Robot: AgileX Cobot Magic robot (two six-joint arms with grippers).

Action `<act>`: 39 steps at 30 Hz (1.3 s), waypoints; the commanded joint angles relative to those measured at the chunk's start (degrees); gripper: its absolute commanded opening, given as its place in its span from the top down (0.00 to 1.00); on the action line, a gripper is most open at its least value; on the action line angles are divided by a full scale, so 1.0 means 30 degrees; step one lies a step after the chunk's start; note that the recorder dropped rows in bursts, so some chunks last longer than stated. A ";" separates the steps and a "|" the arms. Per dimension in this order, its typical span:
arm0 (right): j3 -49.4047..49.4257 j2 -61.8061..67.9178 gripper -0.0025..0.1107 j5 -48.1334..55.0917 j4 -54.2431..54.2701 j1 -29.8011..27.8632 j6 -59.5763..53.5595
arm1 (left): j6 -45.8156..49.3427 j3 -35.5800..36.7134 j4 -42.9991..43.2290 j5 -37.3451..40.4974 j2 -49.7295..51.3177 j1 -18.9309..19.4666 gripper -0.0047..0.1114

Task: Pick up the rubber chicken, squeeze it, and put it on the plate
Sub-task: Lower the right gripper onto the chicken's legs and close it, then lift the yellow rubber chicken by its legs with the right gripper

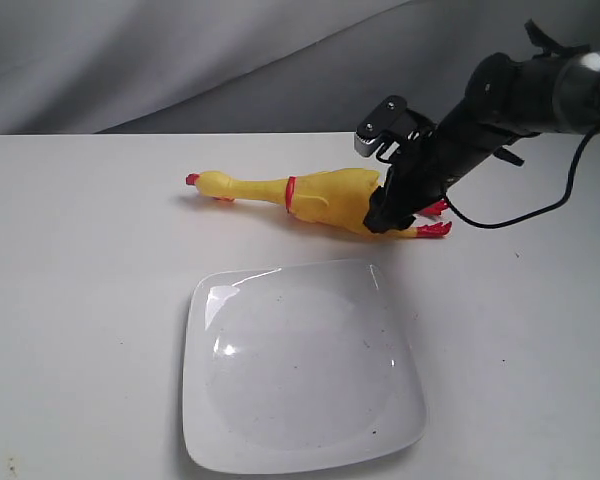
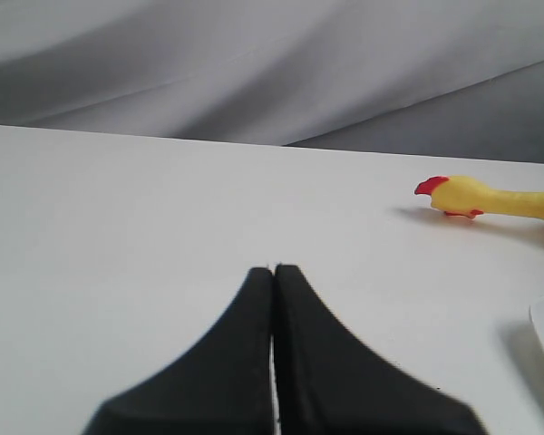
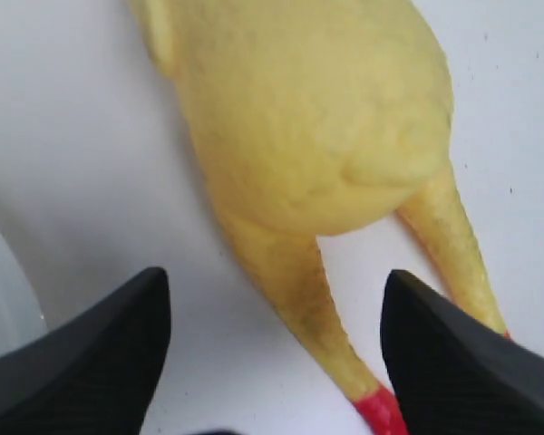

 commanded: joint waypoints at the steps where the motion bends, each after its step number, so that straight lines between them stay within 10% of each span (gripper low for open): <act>1: -0.0108 -0.0047 0.47 -0.0718 0.1227 0.0014 -0.1470 | -0.0108 0.0101 -0.0100 -0.0114 -0.0049 0.0006 0.95; 22: -0.0108 0.1746 0.52 -0.1901 0.1188 0.0014 -0.1549 | -0.0087 0.0101 -0.0100 -0.0114 -0.0049 0.0006 0.95; 31: -0.0108 0.1814 0.96 -0.2064 0.1188 0.0014 -0.1549 | -0.0053 0.0101 -0.0100 -0.0114 -0.0049 0.0006 0.95; 39: -0.0108 -0.1693 0.98 0.0032 0.0725 0.0014 -0.0090 | -0.0053 0.0101 -0.0100 -0.0114 -0.0049 0.0006 0.95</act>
